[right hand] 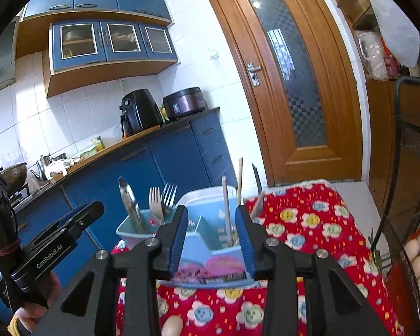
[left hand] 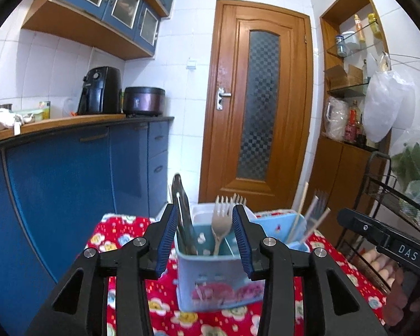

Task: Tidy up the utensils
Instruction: 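Move both tools back toward the remaining wooden spoon on the table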

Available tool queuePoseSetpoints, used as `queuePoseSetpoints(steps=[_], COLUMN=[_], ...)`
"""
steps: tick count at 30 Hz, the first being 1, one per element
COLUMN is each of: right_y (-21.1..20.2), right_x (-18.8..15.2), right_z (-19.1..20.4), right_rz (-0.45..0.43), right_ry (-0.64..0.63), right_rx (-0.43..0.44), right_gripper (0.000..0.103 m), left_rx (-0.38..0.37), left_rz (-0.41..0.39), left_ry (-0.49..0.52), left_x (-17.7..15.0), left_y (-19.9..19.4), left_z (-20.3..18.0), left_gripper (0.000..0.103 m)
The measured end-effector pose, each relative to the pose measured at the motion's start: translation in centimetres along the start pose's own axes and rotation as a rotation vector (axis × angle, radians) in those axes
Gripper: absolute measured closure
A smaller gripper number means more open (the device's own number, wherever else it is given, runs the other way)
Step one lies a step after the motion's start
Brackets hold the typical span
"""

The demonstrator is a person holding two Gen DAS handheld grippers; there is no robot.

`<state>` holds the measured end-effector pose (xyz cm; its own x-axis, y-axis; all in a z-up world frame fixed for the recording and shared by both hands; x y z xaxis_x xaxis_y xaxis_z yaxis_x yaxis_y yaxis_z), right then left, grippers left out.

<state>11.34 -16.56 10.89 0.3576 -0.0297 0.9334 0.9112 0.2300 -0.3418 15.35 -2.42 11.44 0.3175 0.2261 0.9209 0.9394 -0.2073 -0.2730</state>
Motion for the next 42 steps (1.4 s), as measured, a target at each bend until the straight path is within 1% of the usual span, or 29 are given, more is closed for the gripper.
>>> queuePoseSetpoints(steps=[4, 9, 15, 21, 27, 33, 40, 42], right_y=[-0.8, -1.3, -1.0, -0.3, 0.2, 0.7, 1.3, 1.5], right_x=[-1.2, -3.2, -5.4, -8.4, -10.9, -13.0, -14.8, -15.3], right_z=[0.2, 0.9, 2.0, 3.8, 5.2, 6.6, 8.1, 8.6], right_rz=[0.032, 0.092, 0.166, 0.259, 0.334, 0.401, 0.473, 0.491], right_ry=[0.010, 0.025, 0.031, 0.030, 0.044, 0.050, 0.038, 0.024], right_rx=[0.001, 0.018, 0.046, 0.084, 0.125, 0.158, 0.192, 0.192], right_gripper=[0.065, 0.065, 0.064, 0.064, 0.064, 0.064, 0.065, 0.067], left_rx=[0.001, 0.002, 0.023, 0.052, 0.076, 0.090, 0.092, 0.095], left_rz=[0.037, 0.101, 0.159, 0.215, 0.253, 0.273, 0.273, 0.274], left_ry=[-0.009, -0.026, -0.048, -0.068, -0.098, -0.122, -0.151, -0.157], left_x=[-1.0, -2.7, -4.8, -6.5, -7.7, -8.5, -9.0, -9.1], left_y=[-1.2, -2.2, -2.7, -2.9, -3.2, -3.6, -4.4, -4.5], left_z=[0.1, 0.6, 1.9, 3.4, 4.8, 6.0, 7.0, 7.4], left_gripper=[0.061, 0.061, 0.061, 0.061, 0.061, 0.061, 0.061, 0.061])
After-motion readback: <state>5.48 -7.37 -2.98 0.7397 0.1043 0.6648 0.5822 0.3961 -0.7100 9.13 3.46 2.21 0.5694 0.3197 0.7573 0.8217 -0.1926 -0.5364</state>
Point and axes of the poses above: each gripper's, at about its wrist camera, not at the fingertips, and y roughly the way its jaws point, z to its left, x to its top, the point moved 5 cm from there along y, roughly the way its jaws point, and after that the axes turned 11 degrees about -y, right-handed, at the moved point
